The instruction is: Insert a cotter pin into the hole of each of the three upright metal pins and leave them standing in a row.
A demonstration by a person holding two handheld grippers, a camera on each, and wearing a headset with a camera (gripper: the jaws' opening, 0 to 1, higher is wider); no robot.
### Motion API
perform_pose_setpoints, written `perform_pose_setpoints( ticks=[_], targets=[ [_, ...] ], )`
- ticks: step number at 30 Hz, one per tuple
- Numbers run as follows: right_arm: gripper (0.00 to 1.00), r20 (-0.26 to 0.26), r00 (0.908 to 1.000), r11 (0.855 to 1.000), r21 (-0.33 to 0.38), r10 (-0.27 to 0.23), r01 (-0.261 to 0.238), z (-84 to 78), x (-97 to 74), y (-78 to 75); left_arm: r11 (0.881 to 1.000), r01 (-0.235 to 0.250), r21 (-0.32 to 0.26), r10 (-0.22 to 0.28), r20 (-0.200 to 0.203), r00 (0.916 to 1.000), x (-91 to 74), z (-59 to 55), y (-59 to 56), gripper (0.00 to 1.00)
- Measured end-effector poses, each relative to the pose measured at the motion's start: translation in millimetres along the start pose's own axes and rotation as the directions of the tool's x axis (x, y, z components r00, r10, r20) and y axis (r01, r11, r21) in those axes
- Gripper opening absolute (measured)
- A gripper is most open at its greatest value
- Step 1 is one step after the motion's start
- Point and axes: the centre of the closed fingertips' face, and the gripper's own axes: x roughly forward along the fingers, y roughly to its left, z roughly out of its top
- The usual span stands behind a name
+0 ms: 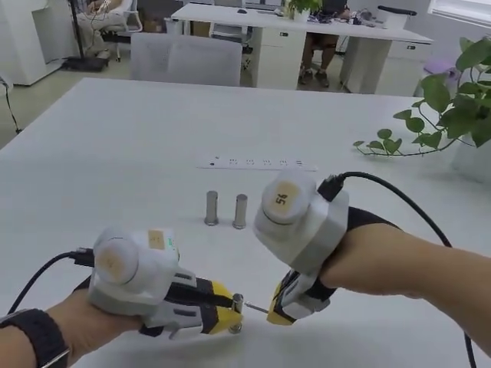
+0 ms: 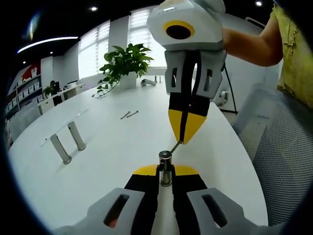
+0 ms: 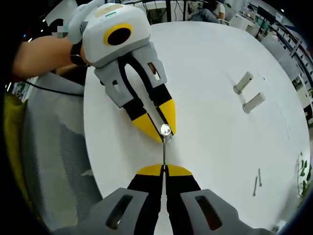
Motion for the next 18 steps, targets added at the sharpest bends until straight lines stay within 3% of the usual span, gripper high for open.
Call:
perform_pose_setpoints(
  ticks=[18],
  targets=[
    [0.02,-0.012,0.9999,1.000,-0.022,0.003,-0.003,4.6,2.6,-0.5,1.000,0.000,-0.004,0.000,0.002,1.0000,0.6,-1.6,-0.6,0.08]
  ],
)
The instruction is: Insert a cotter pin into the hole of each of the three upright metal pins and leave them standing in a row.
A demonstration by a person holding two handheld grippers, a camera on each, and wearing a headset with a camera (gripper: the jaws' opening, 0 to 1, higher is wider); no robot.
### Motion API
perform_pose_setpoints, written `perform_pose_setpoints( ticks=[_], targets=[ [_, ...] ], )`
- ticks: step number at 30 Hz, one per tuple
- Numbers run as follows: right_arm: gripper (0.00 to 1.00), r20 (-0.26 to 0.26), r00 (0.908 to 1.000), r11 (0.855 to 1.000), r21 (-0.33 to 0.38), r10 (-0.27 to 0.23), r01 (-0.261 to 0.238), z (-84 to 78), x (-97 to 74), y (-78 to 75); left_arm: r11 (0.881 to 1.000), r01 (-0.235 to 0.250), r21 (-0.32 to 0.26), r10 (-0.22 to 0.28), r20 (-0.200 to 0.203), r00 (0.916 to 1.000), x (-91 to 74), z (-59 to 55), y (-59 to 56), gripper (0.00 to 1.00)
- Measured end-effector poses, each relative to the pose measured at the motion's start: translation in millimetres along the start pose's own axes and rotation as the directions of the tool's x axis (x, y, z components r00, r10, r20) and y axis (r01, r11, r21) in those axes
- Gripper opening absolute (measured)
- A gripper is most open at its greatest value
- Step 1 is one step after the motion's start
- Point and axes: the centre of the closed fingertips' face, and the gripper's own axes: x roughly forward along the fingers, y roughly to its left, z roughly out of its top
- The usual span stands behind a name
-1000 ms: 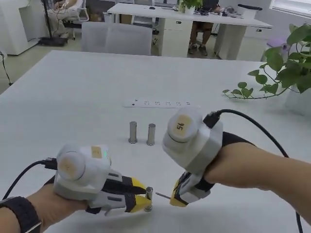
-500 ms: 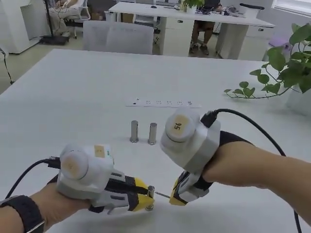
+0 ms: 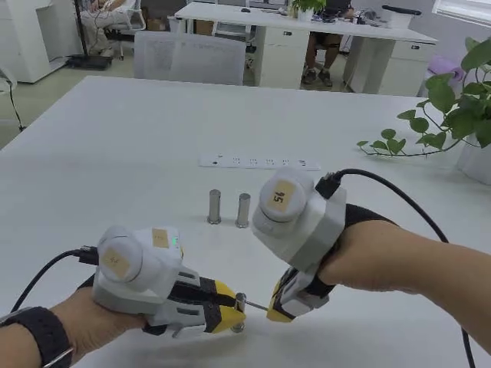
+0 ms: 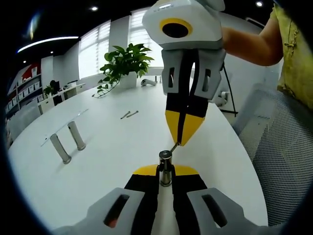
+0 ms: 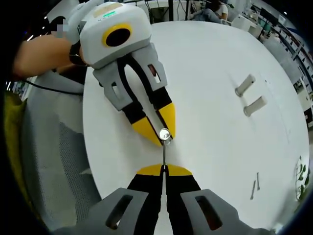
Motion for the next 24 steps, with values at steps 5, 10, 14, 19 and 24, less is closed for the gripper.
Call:
perform_pose_setpoints(
  ticks=[5,10,14,19,24],
  targets=[
    [0.02,-0.001,1.0000,1.000,-0.007,-0.001,0.001,1.7,-0.9,-0.6,1.000,0.001,0.001,-0.001,0.000,1.0000,0.0,-0.2,0.1,0.08],
    [0.02,-0.006,1.0000,1.000,-0.017,-0.003,0.003,3.4,-1.6,-1.9,1.000,0.000,0.002,0.000,-0.001,1.0000,0.3,0.1,0.4,0.08],
    [0.02,-0.016,0.9999,1.000,-0.029,-0.006,0.006,3.3,-1.3,-2.8,1.000,0.002,0.003,-0.002,-0.001,1.0000,1.2,0.9,0.3,0.08],
    [0.02,-0.019,0.9998,0.999,-0.038,-0.009,0.008,5.0,-1.3,-3.4,1.000,0.003,0.003,-0.003,0.003,1.0000,1.5,2.0,0.6,0.08],
    [0.02,-0.019,0.9998,0.999,-0.050,-0.009,0.008,8.1,-0.4,-3.6,1.000,0.005,0.001,-0.005,0.005,1.0000,1.8,2.9,0.4,0.08]
  ],
)
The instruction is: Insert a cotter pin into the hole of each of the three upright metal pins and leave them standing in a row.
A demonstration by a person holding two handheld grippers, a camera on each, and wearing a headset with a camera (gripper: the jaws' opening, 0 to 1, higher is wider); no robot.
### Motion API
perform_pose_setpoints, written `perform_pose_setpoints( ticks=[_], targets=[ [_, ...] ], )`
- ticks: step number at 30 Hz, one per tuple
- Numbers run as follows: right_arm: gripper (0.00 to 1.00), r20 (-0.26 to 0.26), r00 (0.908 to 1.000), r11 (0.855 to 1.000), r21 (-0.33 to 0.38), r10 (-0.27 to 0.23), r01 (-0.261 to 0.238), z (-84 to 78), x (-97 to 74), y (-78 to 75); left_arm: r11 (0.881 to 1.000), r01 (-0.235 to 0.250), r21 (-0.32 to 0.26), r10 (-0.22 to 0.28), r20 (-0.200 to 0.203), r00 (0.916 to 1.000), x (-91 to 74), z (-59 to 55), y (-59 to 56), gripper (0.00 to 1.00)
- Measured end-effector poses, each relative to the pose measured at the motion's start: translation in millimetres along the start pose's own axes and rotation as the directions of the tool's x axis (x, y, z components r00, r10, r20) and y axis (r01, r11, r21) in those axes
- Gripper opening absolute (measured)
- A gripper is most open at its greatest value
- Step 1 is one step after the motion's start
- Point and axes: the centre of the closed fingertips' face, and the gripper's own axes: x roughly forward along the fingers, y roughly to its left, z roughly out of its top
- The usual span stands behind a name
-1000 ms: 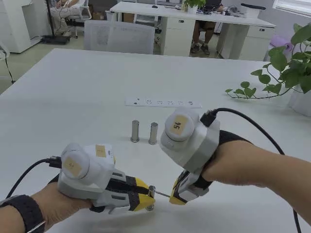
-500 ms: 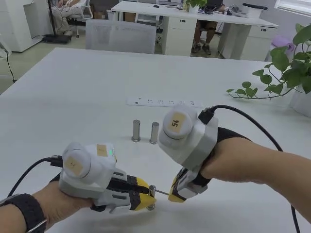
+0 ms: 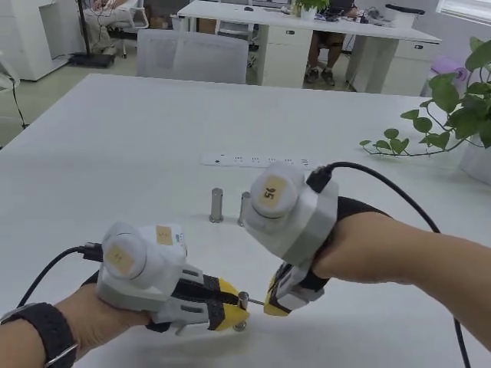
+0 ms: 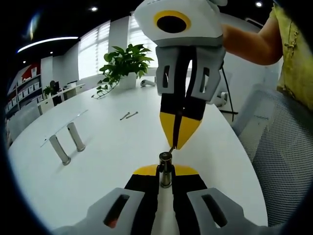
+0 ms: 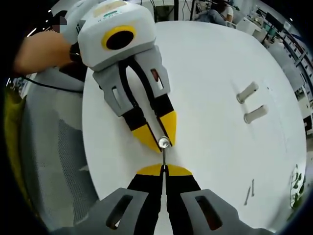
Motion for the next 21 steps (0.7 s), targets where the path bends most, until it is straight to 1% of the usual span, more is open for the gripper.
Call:
perform_pose_setpoints(
  ticks=[11,21],
  targets=[
    [0.02,0.000,1.0000,0.999,-0.050,0.004,-0.004,4.6,1.5,0.0,1.000,0.009,-0.011,-0.009,0.003,1.0000,0.9,1.4,-2.1,0.07],
    [0.02,0.002,1.0000,0.992,-0.126,0.005,-0.005,5.6,2.0,0.7,1.000,0.011,-0.018,-0.011,0.006,0.9999,0.8,3.8,-4.0,0.07]
  ],
)
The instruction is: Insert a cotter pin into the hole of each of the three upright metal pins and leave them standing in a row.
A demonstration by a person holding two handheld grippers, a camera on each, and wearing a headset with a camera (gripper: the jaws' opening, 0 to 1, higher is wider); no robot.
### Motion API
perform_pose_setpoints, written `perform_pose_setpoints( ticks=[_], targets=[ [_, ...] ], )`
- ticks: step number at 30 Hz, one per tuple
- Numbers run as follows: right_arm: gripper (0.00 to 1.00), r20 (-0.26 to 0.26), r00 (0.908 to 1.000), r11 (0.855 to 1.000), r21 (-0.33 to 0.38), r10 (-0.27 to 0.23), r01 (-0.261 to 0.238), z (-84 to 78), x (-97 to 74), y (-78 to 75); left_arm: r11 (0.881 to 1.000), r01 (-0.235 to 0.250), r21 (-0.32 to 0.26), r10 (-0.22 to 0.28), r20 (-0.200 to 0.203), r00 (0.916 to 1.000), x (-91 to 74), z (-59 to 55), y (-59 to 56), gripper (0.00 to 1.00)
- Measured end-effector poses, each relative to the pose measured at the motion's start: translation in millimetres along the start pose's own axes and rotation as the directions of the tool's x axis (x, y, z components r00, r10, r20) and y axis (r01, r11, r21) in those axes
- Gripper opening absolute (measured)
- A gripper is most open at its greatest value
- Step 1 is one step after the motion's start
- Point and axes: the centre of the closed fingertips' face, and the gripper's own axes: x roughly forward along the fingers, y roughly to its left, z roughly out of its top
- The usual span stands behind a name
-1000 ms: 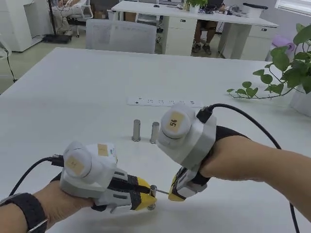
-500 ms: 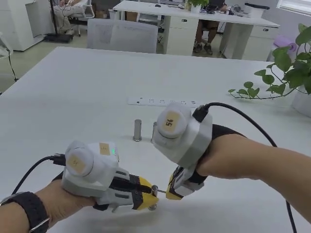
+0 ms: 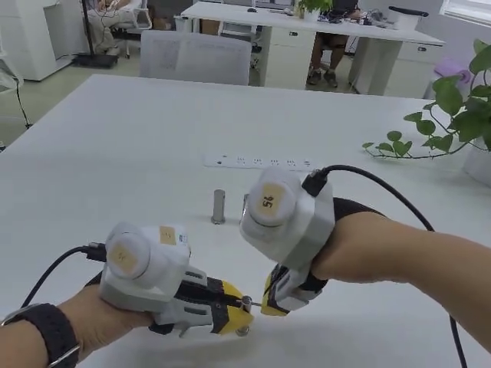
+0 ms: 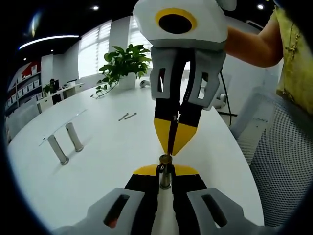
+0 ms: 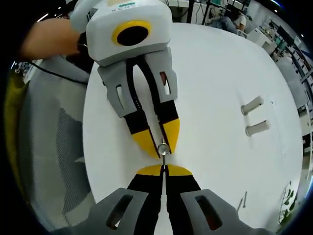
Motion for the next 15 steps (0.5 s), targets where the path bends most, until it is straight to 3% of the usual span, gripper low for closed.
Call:
perform_pose_setpoints(
  ticks=[15],
  targets=[
    [0.02,0.014,0.9998,0.996,-0.090,0.015,-0.014,7.7,1.5,0.6,1.000,0.004,0.005,-0.004,-0.005,1.0000,-0.2,0.8,-1.4,0.07]
  ],
)
